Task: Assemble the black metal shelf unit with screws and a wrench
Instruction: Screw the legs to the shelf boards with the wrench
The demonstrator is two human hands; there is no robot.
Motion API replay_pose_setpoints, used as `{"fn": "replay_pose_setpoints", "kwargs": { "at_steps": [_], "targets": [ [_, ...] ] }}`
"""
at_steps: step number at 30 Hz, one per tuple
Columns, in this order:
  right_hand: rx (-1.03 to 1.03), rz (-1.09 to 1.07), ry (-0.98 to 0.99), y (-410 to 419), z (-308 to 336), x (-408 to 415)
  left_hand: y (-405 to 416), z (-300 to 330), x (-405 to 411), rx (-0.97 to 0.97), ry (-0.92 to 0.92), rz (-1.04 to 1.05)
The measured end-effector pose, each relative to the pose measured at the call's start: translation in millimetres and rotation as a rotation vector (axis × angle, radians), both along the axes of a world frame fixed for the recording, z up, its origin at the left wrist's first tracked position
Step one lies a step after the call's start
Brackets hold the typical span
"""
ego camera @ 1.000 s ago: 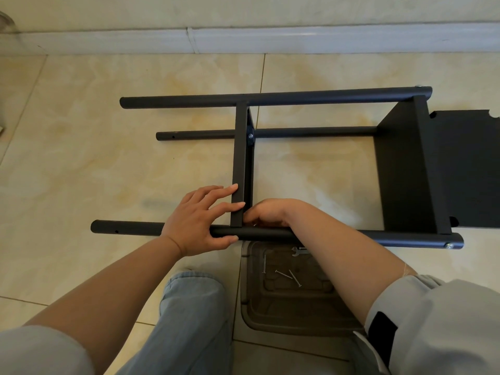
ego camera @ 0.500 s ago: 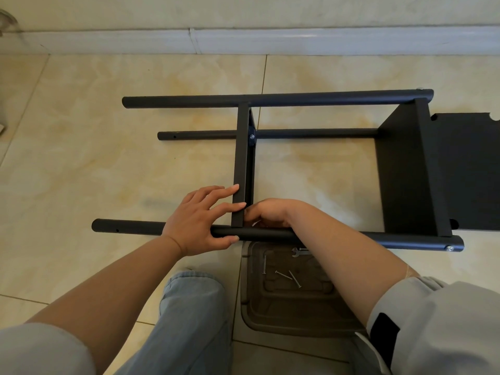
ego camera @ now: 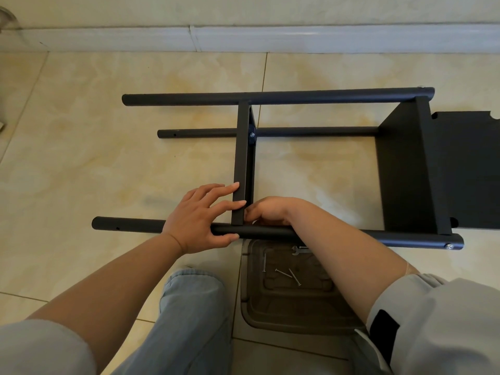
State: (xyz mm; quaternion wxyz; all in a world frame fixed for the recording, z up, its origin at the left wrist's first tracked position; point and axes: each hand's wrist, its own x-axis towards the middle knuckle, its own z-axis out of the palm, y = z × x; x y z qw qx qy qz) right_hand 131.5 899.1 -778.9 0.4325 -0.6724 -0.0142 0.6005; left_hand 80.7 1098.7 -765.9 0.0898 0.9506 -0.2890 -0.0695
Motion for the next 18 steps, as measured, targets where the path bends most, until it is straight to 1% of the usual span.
{"fn": "replay_pose_setpoints", "kwargs": {
  "at_steps": [8, 13, 18],
  "targets": [
    [-0.065, 0.058, -0.072, 1.3, 0.6, 0.0, -0.2, 0.3, -0.2, -0.008, -0.002, -0.001],
    [-0.016, 0.032, -0.029, 0.3, 4.7, -0.2, -0.4, 0.5, -0.1, -0.008, 0.006, 0.007],
    [-0.011, 0.051, -0.074, -0.4, 6.7, 0.2, 0.1, -0.2, -0.2, -0.003, 0.003, 0.004]
  ]
}}
